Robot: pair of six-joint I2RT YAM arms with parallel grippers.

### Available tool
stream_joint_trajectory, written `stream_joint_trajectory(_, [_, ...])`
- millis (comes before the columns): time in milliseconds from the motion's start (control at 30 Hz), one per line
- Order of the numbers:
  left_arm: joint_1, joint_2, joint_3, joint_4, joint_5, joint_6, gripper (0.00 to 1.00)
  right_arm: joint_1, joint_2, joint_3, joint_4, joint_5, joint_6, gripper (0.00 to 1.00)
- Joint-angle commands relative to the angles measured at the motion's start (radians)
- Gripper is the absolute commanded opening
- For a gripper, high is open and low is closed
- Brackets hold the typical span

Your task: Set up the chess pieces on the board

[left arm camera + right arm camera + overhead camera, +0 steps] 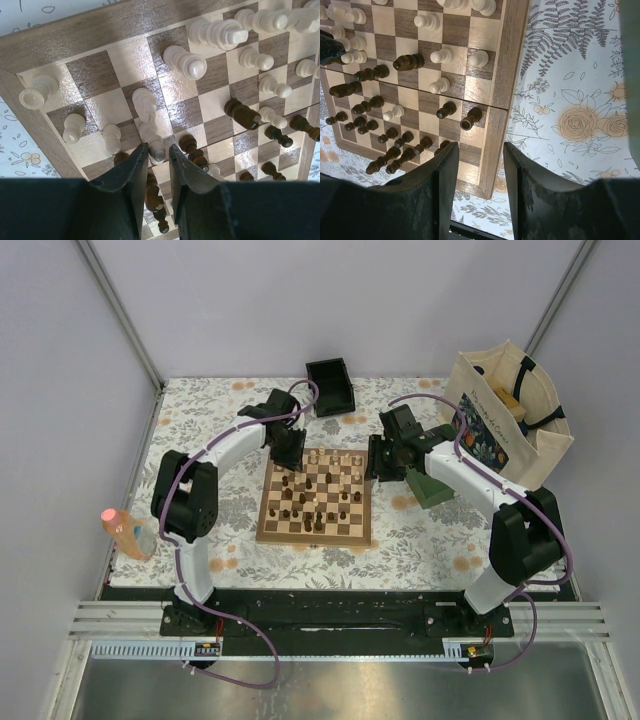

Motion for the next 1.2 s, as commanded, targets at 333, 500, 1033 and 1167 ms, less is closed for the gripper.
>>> stream_joint_trajectory(333, [-0.008,0.015,0.054,-0.014,-0.030,0.025,0.21,-0.006,0.001,0.028,0.023,-0.022,0.001,0.49])
stream_joint_trajectory(500, [-0.009,0.015,0.077,-0.025,-0.031,0.023,0.11,-0.006,0.001,0.028,0.023,-0.025,0.001,0.49])
stream_joint_trajectory(1033, [-0.009,-0.002,0.303,-0.178,-0.036,0.060,0.08,-0.006,0.000,0.033,0.023,-0.026,0.003,0.49])
stream_joint_trajectory(1167, [-0.008,0.084,0.419,-0.224,-0.056,0.080,0.07,-0.006,-0.006,0.025,0.020,-0.020,0.000,0.49])
